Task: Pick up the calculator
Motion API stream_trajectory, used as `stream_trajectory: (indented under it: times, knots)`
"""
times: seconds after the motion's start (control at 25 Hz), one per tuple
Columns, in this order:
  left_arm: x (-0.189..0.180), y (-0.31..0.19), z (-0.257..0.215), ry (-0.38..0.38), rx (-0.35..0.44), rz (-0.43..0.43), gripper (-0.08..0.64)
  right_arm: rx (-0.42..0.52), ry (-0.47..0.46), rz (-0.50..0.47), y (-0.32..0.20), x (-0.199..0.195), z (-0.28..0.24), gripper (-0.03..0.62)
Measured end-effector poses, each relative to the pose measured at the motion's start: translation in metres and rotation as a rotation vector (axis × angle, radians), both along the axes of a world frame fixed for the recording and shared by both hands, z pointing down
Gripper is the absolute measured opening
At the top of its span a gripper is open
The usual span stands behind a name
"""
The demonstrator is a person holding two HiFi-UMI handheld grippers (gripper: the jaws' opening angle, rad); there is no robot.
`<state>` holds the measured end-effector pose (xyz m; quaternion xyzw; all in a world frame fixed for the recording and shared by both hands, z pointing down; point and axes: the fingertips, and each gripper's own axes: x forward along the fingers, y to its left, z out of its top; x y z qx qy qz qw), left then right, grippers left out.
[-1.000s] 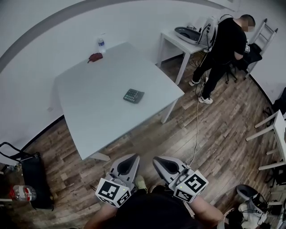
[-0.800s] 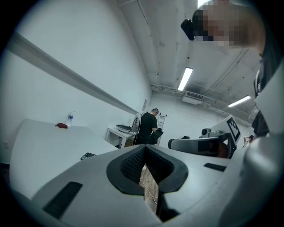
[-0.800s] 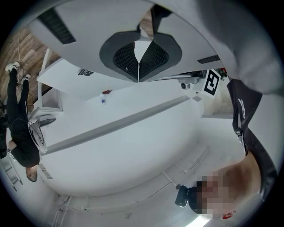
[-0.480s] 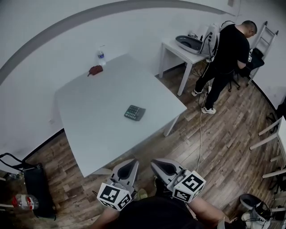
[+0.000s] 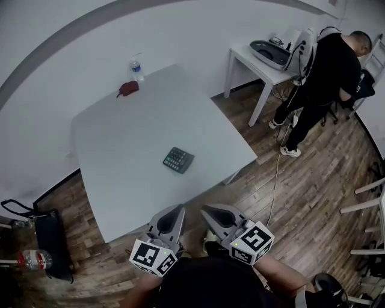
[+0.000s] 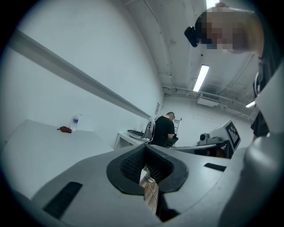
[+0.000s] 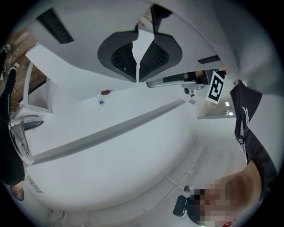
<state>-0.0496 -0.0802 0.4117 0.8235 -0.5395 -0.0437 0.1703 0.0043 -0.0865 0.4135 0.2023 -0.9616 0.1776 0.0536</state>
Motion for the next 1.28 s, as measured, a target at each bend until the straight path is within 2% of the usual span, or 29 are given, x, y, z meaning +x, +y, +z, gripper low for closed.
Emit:
stream_trajectory:
  times: [0.16, 0.32, 0.48, 0.6, 0.72, 0.92, 1.0, 1.12, 1.28]
  knots:
    - [0.007, -0.028, 0.003, -0.023, -0.013, -0.04, 0.005, -0.036, 0.013, -0.024, -0.046, 0.005, 0.022, 0.015]
    - [0.006, -0.04, 0.014, -0.062, -0.042, -0.068, 0.005, -0.135, 0.002, -0.039, -0.071, -0.001, 0.05, 0.017]
    - [-0.003, -0.057, 0.027, -0.051, -0.062, -0.081, 0.005, -0.238, -0.008, -0.032, -0.09, -0.012, 0.074, 0.017]
    - [-0.011, -0.071, 0.033, -0.042, -0.041, -0.077, 0.005, -0.303, -0.009, -0.013, -0.106, -0.02, 0.095, 0.017]
    - [-0.016, -0.083, 0.042, -0.04, -0.029, -0.069, 0.005, -0.453, -0.02, 0.027, -0.125, -0.025, 0.126, 0.023]
    - [-0.045, -0.103, 0.057, -0.02, -0.064, -0.082, 0.005, -0.834, -0.065, 0.153, -0.174, -0.04, 0.2, 0.093]
    - [-0.059, -0.11, 0.065, -0.018, -0.086, -0.093, 0.005, -0.959, -0.076, 0.219, -0.191, -0.046, 0.231, 0.118]
    - [-0.076, -0.118, 0.077, -0.012, -0.122, -0.107, 0.005, -1.076, -0.075, 0.309, -0.205, -0.049, 0.273, 0.141]
    - [-0.092, -0.126, 0.088, -0.008, -0.155, -0.123, 0.005, -1.146, -0.04, 0.375, -0.209, -0.048, 0.314, 0.15]
